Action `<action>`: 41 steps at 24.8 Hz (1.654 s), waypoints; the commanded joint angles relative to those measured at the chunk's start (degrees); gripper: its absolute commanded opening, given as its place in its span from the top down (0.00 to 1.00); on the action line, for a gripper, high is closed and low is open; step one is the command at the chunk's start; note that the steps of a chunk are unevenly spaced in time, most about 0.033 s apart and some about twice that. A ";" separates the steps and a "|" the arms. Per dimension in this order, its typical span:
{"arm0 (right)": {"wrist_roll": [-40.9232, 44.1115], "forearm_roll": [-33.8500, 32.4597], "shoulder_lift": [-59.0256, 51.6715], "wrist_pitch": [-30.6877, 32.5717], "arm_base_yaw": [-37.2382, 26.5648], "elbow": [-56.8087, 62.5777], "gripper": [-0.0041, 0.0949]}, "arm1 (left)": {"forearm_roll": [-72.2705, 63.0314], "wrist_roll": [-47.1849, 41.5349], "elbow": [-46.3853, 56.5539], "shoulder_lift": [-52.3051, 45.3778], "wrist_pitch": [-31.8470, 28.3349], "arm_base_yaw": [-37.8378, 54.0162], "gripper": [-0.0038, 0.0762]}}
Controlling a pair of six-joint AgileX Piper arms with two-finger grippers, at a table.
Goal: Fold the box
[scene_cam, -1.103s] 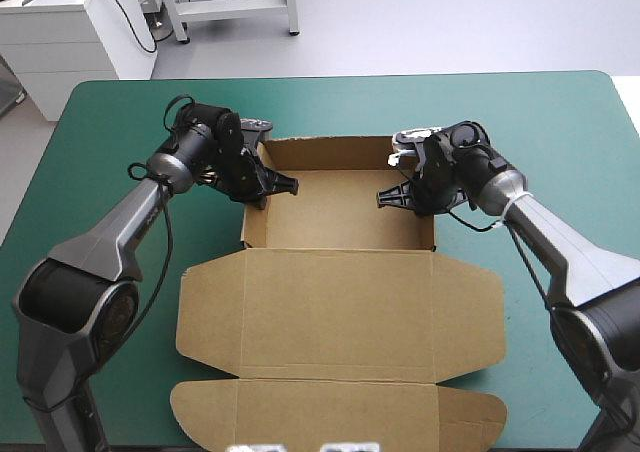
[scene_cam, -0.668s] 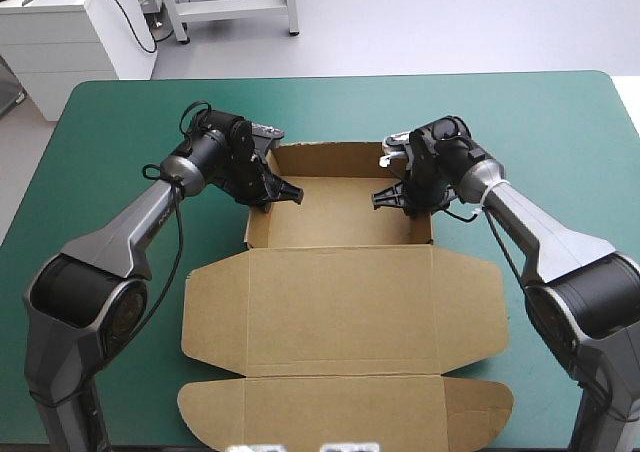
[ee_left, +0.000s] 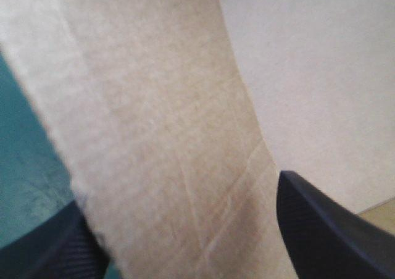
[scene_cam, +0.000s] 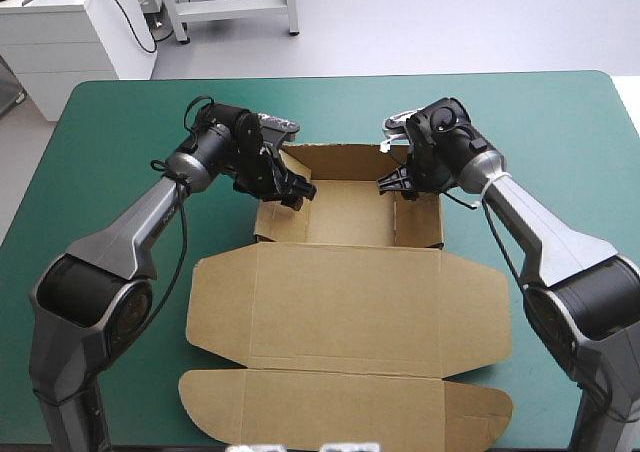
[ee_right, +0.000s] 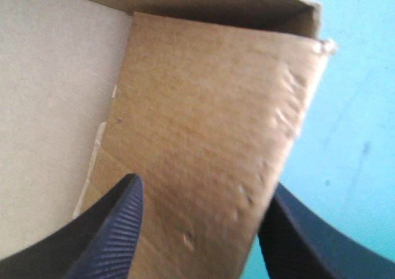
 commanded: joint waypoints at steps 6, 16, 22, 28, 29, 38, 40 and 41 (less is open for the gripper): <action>-2.44 -1.68 -5.46 2.93 -0.03 -7.73 0.44 | 8.19 -1.17 -14.57 -3.52 6.80 -0.26 0.30; -5.79 -2.68 -12.75 2.93 -0.03 -7.65 0.44 | 9.77 -2.85 -18.88 -11.37 6.80 -0.26 0.42; 0.54 -1.18 -15.43 2.93 -1.55 -4.04 0.44 | 15.75 -2.85 -12.43 -23.96 6.80 -0.26 0.96; -0.75 11.45 -11.72 2.47 -6.61 5.46 0.44 | 14.85 -3.23 15.23 -43.49 -0.33 -0.26 0.96; -0.72 12.48 -11.40 1.73 -6.61 5.46 0.44 | 14.60 -3.11 17.98 -45.25 -1.34 -0.26 0.96; -0.94 14.14 -8.40 -4.03 -6.73 5.46 0.46 | 13.58 -4.57 48.73 -66.45 -7.72 -0.26 0.96; -0.94 14.36 -7.37 -4.47 -6.73 5.46 0.48 | 13.58 -5.52 54.09 -70.37 -8.72 -0.26 0.96; -0.94 14.92 -6.82 -4.74 -6.73 5.46 0.49 | 13.58 -5.52 56.24 -72.03 -9.34 -0.26 0.96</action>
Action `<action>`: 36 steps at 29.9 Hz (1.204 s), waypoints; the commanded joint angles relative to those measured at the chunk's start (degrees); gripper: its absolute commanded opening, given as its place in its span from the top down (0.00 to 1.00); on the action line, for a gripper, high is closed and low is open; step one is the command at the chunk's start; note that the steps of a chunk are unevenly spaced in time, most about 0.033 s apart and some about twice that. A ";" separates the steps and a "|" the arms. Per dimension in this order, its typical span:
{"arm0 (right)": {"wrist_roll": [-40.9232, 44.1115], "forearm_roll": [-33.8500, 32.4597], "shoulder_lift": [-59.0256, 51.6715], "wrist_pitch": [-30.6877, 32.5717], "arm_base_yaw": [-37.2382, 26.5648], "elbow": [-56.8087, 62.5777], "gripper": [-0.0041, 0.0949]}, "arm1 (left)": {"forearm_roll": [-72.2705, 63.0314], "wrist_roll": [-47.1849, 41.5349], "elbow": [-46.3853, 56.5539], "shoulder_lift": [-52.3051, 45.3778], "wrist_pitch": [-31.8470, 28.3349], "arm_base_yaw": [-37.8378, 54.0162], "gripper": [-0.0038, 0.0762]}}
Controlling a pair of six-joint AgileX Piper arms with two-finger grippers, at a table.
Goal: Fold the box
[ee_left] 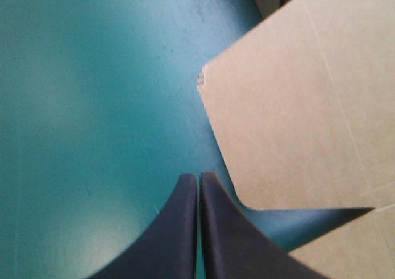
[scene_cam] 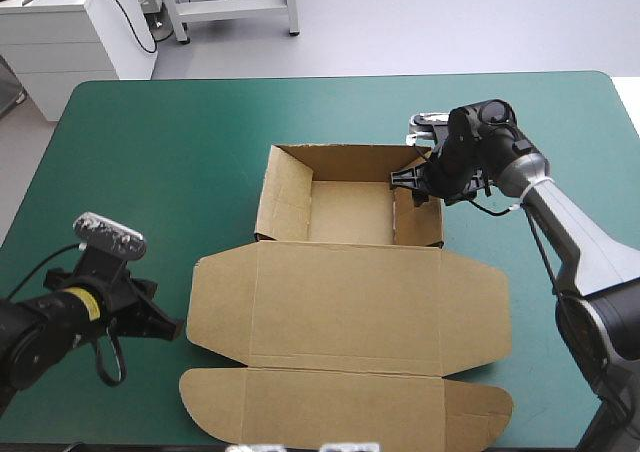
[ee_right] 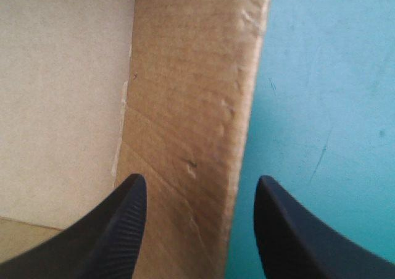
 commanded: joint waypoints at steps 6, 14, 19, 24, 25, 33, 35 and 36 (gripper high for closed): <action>-0.49 0.97 1.04 -3.71 -0.32 -1.50 0.58 | -0.05 -1.32 16.18 -15.55 -6.03 -0.26 0.96; -2.81 0.17 1.50 -4.74 -0.32 -1.50 0.97 | -0.05 -1.32 21.45 -23.21 -5.93 -0.26 0.96; -1.84 -2.92 1.50 -5.06 -0.32 -1.62 0.97 | -0.05 -1.32 21.45 -24.15 -6.18 -0.26 0.96; -1.57 -5.49 0.87 -2.95 -4.06 -1.70 0.97 | 0.09 -1.32 21.45 -24.15 -6.18 -0.26 0.96; -1.57 -6.17 0.60 -2.17 -5.56 -1.70 0.97 | 0.09 -1.32 21.45 -24.15 -6.18 -0.26 0.96; -4.53 -11.09 -2.08 3.81 -22.59 -1.70 0.97 | 0.09 -1.32 21.45 -24.15 -6.18 -0.26 0.96; -6.33 -11.89 -2.48 5.22 -27.48 -1.70 0.98 | 0.09 -1.32 21.45 -24.15 -6.18 -0.26 0.96; -7.80 -12.80 -2.57 5.71 -30.20 -1.70 0.98 | 0.09 -1.32 21.45 -24.15 -6.18 -0.26 0.96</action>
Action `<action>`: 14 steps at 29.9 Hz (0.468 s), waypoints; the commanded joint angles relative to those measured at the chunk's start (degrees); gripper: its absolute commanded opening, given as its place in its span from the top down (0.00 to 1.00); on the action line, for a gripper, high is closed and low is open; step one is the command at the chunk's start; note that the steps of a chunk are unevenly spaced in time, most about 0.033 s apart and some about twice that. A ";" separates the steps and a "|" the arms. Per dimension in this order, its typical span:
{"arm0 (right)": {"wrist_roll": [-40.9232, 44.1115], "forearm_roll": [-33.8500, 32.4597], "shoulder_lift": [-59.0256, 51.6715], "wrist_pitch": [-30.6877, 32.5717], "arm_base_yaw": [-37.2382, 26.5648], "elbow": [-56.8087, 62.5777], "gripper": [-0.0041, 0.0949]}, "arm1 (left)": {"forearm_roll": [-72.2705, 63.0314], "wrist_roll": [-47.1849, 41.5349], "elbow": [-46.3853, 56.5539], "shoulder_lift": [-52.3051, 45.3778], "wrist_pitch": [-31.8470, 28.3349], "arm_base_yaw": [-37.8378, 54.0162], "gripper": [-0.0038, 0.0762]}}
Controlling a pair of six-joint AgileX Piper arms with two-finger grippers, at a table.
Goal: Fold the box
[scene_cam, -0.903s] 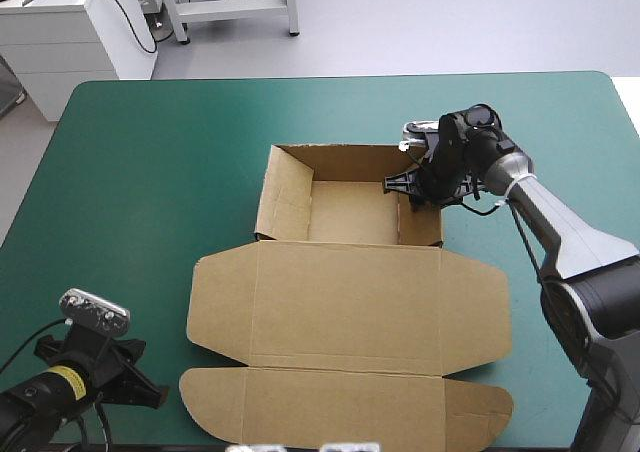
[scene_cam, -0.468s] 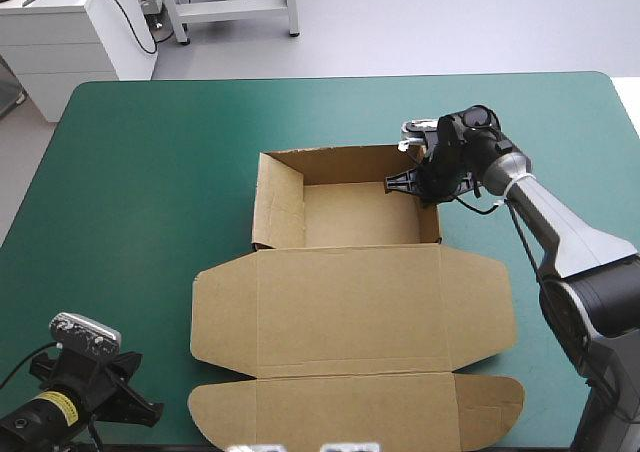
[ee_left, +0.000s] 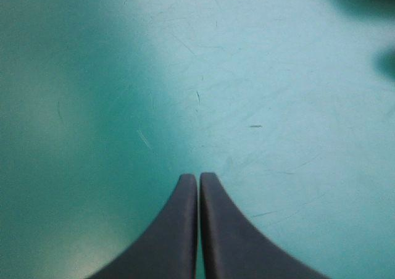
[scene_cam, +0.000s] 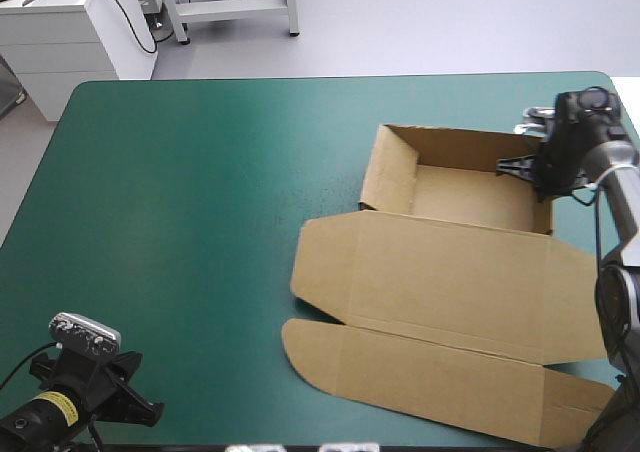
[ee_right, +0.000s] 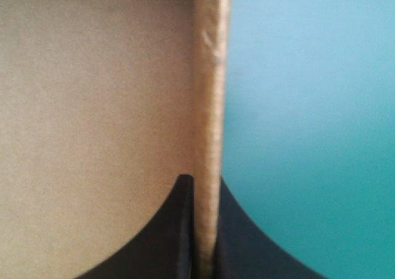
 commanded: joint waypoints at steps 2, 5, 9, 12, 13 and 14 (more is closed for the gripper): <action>-4.02 -5.69 -3.78 2.28 -11.32 -1.70 0.98 | 0.09 -0.43 -1.48 0.41 -2.95 -0.26 0.96; -4.47 -5.79 -3.90 2.16 -18.78 -1.70 0.98 | 0.09 -0.43 -1.48 0.41 -2.95 -0.26 0.96; -6.75 -5.79 -3.90 1.63 -24.85 -1.70 0.97 | 0.33 -0.43 -1.48 0.41 -2.95 -0.26 0.96; -7.14 -5.92 -3.90 1.83 -26.56 -1.70 0.92 | 0.33 -0.43 -1.48 0.41 -2.95 -0.26 0.96; -7.14 -5.74 -3.90 1.94 -26.79 -1.70 0.86 | 0.33 -0.32 -1.48 0.41 -2.95 -0.26 0.96; -7.14 -5.33 -3.90 1.94 -26.79 -1.70 0.81 | 0.33 -0.03 -1.48 0.41 -2.95 -0.26 0.96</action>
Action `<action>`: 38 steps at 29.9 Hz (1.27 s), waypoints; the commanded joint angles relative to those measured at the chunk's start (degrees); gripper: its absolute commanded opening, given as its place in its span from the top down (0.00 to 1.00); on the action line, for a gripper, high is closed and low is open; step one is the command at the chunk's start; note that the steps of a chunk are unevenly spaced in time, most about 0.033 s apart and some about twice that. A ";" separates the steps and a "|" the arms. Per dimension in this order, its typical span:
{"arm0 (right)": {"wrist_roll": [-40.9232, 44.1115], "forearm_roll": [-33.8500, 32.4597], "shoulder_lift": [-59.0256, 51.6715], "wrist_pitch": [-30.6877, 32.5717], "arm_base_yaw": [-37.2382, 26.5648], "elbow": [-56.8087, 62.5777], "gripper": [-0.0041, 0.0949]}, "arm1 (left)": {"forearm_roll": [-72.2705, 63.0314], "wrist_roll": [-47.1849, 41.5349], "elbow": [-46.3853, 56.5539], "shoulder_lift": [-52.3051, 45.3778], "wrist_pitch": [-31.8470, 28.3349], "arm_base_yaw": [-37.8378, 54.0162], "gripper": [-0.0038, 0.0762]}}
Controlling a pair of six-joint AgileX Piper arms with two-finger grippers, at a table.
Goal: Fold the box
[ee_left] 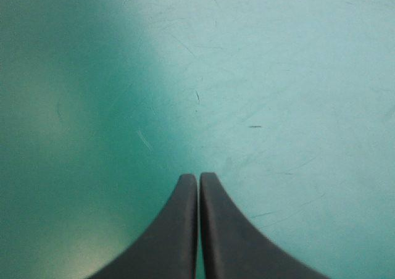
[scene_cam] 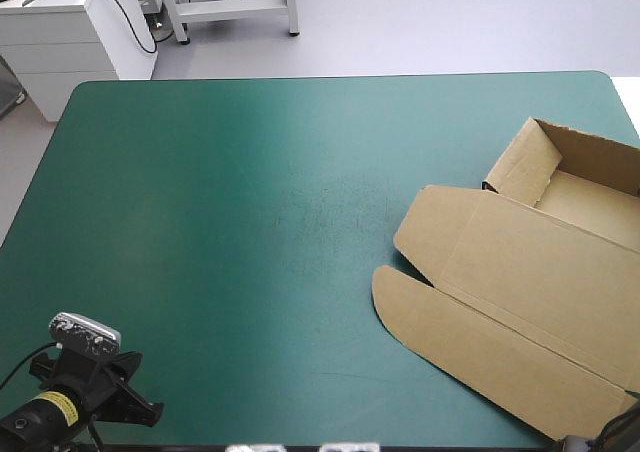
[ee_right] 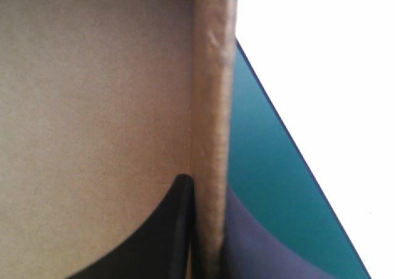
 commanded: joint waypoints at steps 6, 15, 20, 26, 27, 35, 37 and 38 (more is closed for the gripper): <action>-2.02 0.48 -3.33 0.69 -0.79 -1.70 0.49 | 0.33 -0.09 -1.48 0.41 -2.95 -0.26 0.96; -4.84 3.96 -11.71 1.19 -0.79 -1.70 0.49 | 0.33 -0.25 -1.48 0.41 -2.95 -0.26 0.96; -5.41 14.82 -19.99 1.19 -0.79 -1.05 0.49 | 0.33 -0.25 -1.48 0.41 -2.95 -0.26 0.96; -9.87 17.82 -34.42 1.07 3.41 7.61 0.72 | 0.33 -0.25 -1.48 0.41 -2.95 -0.26 0.96; -9.87 16.67 -37.03 0.63 5.45 10.06 0.77 | 0.33 -0.25 -1.48 0.41 -2.95 -0.26 0.96; -11.72 15.60 -53.69 -2.98 21.42 28.06 0.94 | 0.33 -0.25 -1.48 0.41 -2.95 -0.26 0.96; -12.20 15.80 -57.15 -3.24 23.12 32.82 0.96 | 0.33 -0.25 -1.48 0.41 -2.95 -0.26 0.96; -12.43 16.11 -58.80 -3.80 23.72 35.25 0.96 | 0.33 -0.25 -1.48 0.41 -2.95 -0.26 0.96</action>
